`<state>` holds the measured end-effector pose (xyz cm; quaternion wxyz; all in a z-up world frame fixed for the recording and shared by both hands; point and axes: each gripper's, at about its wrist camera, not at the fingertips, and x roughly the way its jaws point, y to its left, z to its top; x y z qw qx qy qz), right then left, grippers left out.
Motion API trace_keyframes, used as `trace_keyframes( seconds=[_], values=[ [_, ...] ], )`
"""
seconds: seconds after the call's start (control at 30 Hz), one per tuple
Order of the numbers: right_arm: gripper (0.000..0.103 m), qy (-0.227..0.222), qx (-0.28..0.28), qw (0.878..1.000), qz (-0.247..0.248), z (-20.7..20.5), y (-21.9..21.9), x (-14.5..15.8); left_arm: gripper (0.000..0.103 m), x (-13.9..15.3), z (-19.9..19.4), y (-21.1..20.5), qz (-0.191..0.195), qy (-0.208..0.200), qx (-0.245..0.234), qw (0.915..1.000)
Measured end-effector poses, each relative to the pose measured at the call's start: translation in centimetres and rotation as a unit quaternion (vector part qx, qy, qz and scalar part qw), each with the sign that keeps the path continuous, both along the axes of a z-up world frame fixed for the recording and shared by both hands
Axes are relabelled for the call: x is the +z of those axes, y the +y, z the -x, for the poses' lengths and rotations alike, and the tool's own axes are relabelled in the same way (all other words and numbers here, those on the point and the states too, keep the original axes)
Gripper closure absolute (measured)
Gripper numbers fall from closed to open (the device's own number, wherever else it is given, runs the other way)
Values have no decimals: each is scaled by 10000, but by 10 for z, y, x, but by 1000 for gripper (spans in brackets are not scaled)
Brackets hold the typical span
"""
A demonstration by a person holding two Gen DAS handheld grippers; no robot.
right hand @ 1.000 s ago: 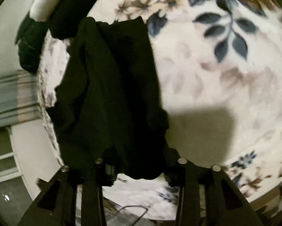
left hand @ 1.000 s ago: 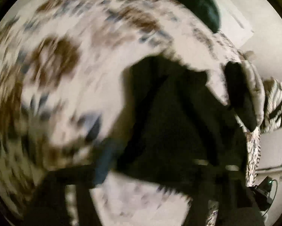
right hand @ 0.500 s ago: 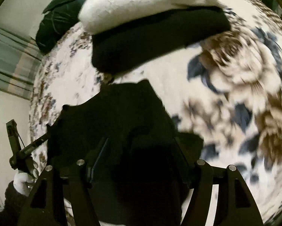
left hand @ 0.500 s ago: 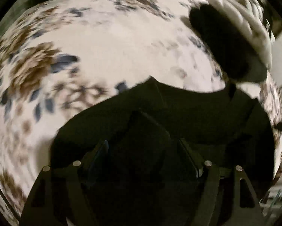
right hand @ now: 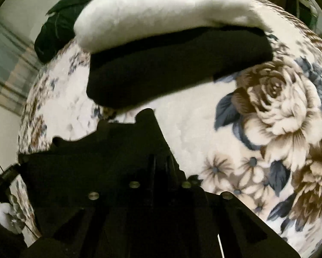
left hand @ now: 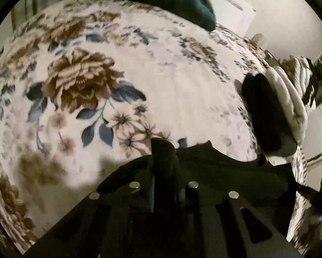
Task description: Fold small clothes
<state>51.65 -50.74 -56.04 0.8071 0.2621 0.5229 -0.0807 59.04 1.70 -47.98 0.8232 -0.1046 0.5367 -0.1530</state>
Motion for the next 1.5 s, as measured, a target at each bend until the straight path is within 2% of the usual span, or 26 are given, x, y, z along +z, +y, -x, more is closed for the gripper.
trace_keyframes(
  seconds=[0.1,0.2,0.27,0.33,0.4,0.43,0.47,0.5,0.53,0.57,0.63,0.7,0.77,0.8,0.93,0.97,1.0,1.03,1.07,1.13,1.23,1.37,1.43,1.5],
  values=[
    [95,-152,-126,9998,20,-7,-1,8,93,-9,-12,-14,-144,12,-115,9998],
    [95,-107,-166,9997,151,-17,-1,9,93,-24,-25,-20,-254,110,-137,9995],
    [95,85,-238,9993,277,-25,-3,-3,89,-39,-34,-18,-262,352,-91,9990],
    [95,391,-142,9989,199,-32,-2,-20,86,-51,-42,-10,-68,699,33,9975],
    [93,682,-78,9976,68,-34,-4,-31,75,-44,-38,0,161,814,160,9964],
    [82,710,-103,9974,-117,-31,-6,-30,63,-35,-32,6,256,784,212,9964],
    [57,739,-127,9969,-254,-26,-8,-26,40,-23,-24,13,404,712,254,9963],
    [45,665,-150,9969,-384,-18,-10,-21,26,-7,-11,25,558,630,327,9959],
    [25,489,-193,9972,-537,-6,-11,-12,8,1,-2,31,587,597,400,9957],
    [13,389,-238,9969,-646,7,-11,-6,7,12,11,40,643,541,502,9952],
    [13,394,-417,9947,-851,41,-11,4,7,28,45,57,764,483,690,9935],
    [12,470,-588,9915,-1064,71,-9,5,7,32,83,72,800,564,932,9908],
    [11,633,-867,9847,-1370,106,-3,1,7,22,114,80,802,853,1254,9852],
    [11,702,-966,9816,-1488,120,1,-3,7,9,134,86,957,1035,1419,9798],
    [11,837,-1382,9686,-1890,172,16,-26,8,-39,165,89,1131,1655,1849,9621],
    [11,778,-1455,9657,-2004,179,17,-30,9,-48,167,83,1157,1667,1816,9622],
    [11,757,-1458,9651,-2041,182,19,-34,9,-54,167,76,1115,1608,1676,9662],
    [11,649,-1422,9668,-2020,180,20,-35,12,-55,168,69,1048,1490,1552,9709],
    [12,567,-1352,9695,-1962,179,18,-34,41,-52,166,58,1037,1259,1276,9783],
    [14,599,-1049,9784,-1675,164,23,-38,79,-46,163,40,851,1098,857,9866],
    [90,818,-622,9808,-1655,141,31,-50,85,-30,159,35,684,869,641,9918],
    [96,738,-386,9915,-997,135,34,-25,88,-26,154,59,337,821,679,9937],
    [96,837,-515,9896,-1047,138,25,-26,87,-42,152,81,358,1077,878,9897],
    [96,944,-570,9870,-1169,139,21,-34,84,-45,150,84,571,1291,821,9866]
  ],
)
